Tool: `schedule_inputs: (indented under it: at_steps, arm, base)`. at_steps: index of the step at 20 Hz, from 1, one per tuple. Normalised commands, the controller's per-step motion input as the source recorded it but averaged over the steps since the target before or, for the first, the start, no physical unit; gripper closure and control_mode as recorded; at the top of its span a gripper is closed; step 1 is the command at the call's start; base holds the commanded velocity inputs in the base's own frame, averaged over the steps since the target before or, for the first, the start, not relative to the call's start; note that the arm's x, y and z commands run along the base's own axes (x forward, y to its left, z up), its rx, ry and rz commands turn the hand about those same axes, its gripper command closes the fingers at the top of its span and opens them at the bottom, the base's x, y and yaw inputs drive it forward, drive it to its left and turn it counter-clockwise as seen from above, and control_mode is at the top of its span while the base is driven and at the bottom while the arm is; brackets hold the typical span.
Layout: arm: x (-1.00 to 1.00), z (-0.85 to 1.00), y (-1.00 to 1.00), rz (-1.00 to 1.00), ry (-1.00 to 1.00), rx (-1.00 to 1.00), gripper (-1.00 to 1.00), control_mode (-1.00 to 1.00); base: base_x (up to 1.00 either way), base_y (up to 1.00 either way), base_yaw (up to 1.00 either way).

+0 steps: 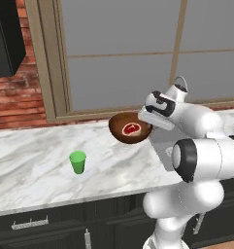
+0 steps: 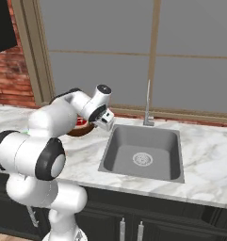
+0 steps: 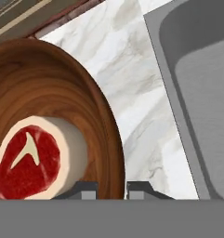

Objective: Move the cup from next to the sink to the open cabinet. Then, move the bowl with the steak to the fridge to clear the area for faucet cleaning.

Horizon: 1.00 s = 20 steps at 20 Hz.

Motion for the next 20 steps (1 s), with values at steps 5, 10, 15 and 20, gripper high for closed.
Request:
schedule_inputs:
  at_steps: [5,10,15,20]
  arm:
    - [-0.57,0.73,0.03,-0.03,-0.06,0.02,1.0,1.0]
    - [0.0,0.0,0.0,0.0,0.0,0.0,1.0,1.0]
    - [0.0,0.0,0.0,0.0,0.0,0.0,1.0,1.0]
    - [0.0,0.0,0.0,0.0,0.0,0.0,1.0,1.0]
  base:
    - [-0.14,0.08,0.08]
    - [-0.23,0.24,0.82]
    - [0.0,0.1,0.96]
    - [0.0,0.38,0.88]
